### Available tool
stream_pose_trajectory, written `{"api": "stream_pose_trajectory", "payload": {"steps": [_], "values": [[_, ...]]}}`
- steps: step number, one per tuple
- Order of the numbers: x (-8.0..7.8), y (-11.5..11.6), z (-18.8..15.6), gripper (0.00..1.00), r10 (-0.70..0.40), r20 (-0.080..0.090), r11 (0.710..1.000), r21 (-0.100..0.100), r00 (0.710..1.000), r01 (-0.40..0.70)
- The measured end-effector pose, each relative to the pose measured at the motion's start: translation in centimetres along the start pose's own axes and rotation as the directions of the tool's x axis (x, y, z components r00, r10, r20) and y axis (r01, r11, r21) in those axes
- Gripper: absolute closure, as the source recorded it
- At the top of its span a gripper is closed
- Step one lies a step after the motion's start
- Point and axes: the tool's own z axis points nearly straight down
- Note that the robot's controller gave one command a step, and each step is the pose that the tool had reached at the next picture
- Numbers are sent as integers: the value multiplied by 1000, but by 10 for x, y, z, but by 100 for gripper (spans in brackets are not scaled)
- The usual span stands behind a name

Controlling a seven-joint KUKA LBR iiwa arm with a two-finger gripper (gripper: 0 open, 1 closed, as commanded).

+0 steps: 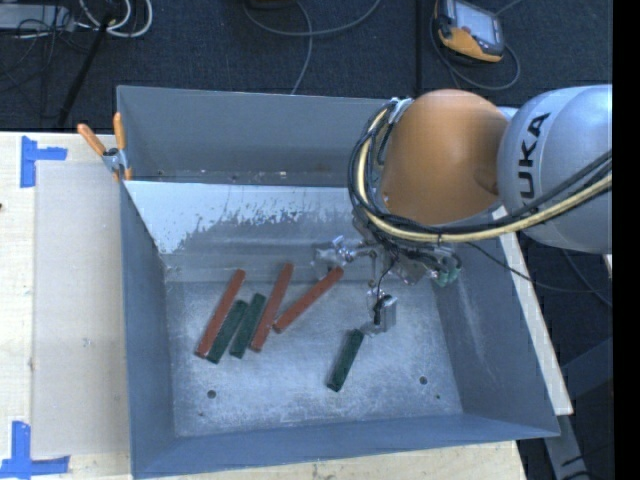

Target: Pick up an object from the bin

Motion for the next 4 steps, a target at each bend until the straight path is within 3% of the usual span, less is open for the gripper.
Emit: {"api": "stream_pose_trajectory", "payload": {"steps": [1,2,3,4], "values": [[-32,-35,61,0,-93,-2,996,0,996,93],[-18,-49,132,0,-149,-3,989,-2,989,149],[-22,-50,125,100,-148,8,989,4,989,148],[-22,-36,-29,100,-154,7,988,7,988,154]]}}
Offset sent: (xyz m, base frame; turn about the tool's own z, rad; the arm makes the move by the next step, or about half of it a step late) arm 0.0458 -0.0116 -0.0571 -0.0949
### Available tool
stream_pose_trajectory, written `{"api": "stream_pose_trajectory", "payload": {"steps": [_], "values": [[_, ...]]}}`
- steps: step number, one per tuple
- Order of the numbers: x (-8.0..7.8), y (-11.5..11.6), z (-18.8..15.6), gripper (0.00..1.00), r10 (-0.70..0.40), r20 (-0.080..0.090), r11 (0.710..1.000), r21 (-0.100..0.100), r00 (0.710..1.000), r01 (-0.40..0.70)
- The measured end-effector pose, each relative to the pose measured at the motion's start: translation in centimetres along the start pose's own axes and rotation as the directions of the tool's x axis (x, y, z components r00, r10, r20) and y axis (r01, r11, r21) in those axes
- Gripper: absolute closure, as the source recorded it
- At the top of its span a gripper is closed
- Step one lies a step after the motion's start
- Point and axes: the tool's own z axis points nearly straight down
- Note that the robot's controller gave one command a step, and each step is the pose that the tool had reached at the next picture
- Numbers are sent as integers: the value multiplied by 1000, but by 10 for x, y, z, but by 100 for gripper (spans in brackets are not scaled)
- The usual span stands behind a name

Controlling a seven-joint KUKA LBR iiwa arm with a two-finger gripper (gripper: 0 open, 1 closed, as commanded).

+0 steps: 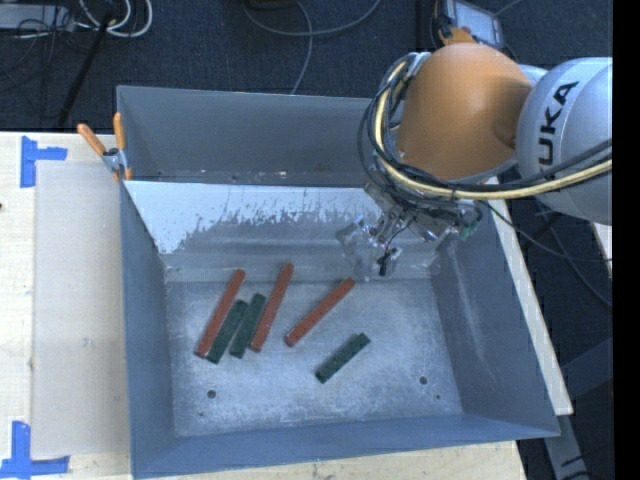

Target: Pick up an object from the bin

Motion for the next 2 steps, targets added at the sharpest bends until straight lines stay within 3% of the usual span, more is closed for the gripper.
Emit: {"api": "stream_pose_trajectory", "payload": {"steps": [1,2], "values": [[1,1,5,0,3,-6,1000,-6,1000,-3],[7,20,151,0,-162,-11,987,-14,987,162]]}}
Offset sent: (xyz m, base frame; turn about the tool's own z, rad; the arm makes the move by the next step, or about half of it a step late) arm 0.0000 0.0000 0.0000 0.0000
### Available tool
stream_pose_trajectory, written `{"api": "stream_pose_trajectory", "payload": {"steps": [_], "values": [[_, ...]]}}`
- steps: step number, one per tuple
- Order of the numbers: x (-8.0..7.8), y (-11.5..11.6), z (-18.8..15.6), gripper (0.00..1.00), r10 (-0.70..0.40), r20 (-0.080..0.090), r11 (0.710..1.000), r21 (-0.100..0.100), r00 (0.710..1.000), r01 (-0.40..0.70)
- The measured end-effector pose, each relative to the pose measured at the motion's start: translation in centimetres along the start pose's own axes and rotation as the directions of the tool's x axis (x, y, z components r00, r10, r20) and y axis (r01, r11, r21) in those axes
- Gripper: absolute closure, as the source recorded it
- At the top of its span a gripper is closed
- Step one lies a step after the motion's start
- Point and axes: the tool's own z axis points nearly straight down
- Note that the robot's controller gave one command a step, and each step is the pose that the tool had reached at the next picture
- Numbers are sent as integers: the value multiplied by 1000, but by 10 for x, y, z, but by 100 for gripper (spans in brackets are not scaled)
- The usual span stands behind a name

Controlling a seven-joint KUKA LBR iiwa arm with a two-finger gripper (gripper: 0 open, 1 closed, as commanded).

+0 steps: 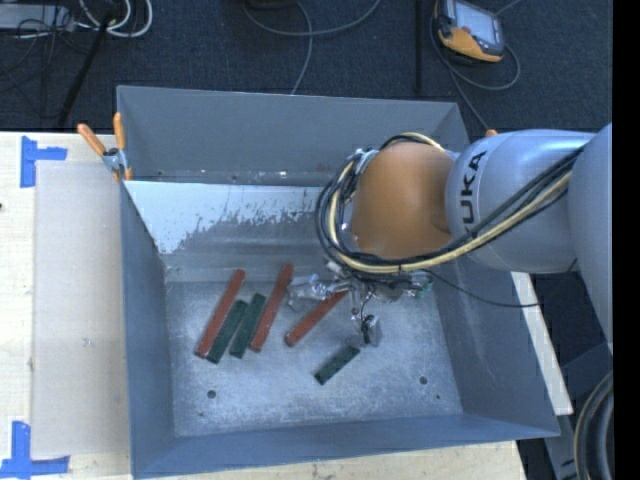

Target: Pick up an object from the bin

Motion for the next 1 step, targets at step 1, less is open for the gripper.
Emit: {"api": "stream_pose_trajectory", "payload": {"steps": [1], "values": [[-1,-2,-4,100,2,4,1000,5,1000,-2]]}}
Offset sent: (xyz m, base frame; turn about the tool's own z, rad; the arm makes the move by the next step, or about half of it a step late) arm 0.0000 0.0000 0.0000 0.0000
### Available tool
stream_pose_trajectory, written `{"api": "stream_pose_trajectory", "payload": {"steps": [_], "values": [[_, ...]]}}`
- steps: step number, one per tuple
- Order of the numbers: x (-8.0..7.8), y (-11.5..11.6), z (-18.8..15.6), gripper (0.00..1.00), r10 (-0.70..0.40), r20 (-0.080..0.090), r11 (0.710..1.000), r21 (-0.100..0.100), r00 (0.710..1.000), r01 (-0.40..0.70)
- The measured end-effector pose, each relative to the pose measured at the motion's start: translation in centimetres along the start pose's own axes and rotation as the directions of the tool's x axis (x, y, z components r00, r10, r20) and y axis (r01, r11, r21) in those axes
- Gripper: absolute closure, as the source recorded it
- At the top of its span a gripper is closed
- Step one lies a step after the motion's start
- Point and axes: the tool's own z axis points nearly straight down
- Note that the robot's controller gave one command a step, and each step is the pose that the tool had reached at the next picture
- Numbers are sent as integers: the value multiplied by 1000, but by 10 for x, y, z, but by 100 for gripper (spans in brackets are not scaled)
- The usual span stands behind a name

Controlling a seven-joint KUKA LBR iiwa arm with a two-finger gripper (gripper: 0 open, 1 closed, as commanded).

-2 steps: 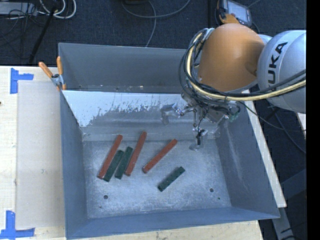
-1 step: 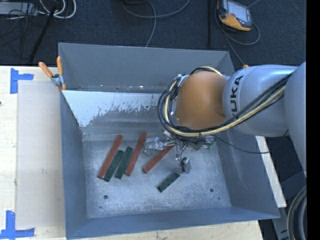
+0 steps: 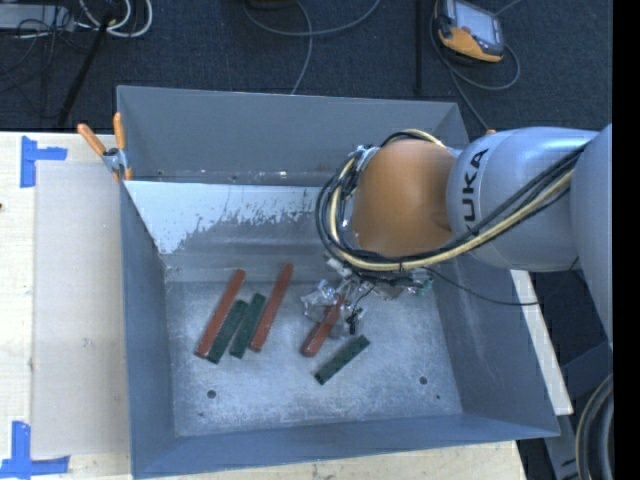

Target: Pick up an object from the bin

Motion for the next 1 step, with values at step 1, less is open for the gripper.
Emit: {"api": "stream_pose_trajectory", "payload": {"steps": [1], "values": [[23,-2,-120,100,4,4,1000,8,1000,-4]]}}
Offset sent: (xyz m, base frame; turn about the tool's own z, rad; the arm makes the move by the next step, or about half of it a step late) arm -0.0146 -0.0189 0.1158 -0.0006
